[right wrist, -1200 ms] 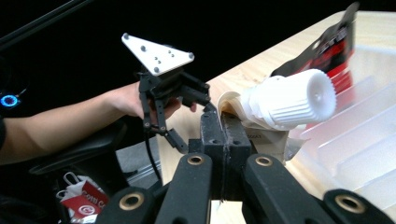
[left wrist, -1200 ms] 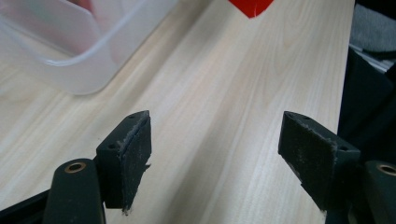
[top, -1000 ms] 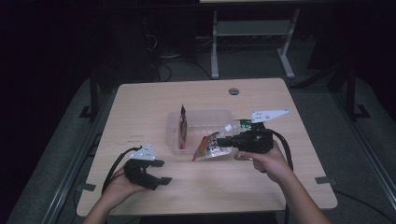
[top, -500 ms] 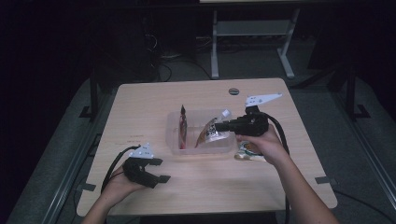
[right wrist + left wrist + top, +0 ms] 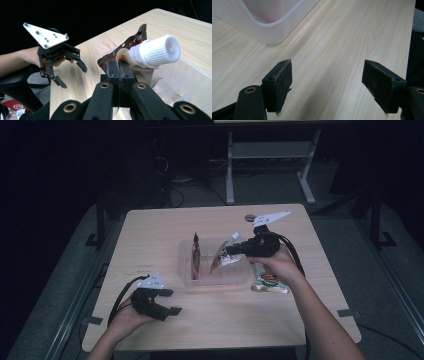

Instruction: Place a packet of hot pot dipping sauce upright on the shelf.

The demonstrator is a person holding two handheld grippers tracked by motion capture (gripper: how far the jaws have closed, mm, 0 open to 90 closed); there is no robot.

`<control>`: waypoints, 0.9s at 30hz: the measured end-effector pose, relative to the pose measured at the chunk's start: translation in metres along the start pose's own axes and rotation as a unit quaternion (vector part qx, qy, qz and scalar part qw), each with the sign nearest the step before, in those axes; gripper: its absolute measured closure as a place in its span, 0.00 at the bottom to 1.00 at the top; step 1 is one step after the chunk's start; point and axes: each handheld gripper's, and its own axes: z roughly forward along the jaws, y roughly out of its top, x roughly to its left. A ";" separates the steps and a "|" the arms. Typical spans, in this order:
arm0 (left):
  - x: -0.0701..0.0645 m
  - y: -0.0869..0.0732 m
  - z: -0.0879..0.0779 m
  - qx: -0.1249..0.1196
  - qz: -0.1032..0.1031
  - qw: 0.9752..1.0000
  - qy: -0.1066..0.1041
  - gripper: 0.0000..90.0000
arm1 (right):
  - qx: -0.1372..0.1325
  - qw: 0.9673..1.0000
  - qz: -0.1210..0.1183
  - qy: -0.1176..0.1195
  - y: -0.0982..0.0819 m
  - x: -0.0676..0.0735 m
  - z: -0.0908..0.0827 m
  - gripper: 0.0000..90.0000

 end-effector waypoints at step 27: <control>0.001 -0.002 0.002 0.008 -0.005 1.000 -0.005 0.26 | 0.028 1.000 0.007 -0.004 0.001 -0.013 0.031 0.99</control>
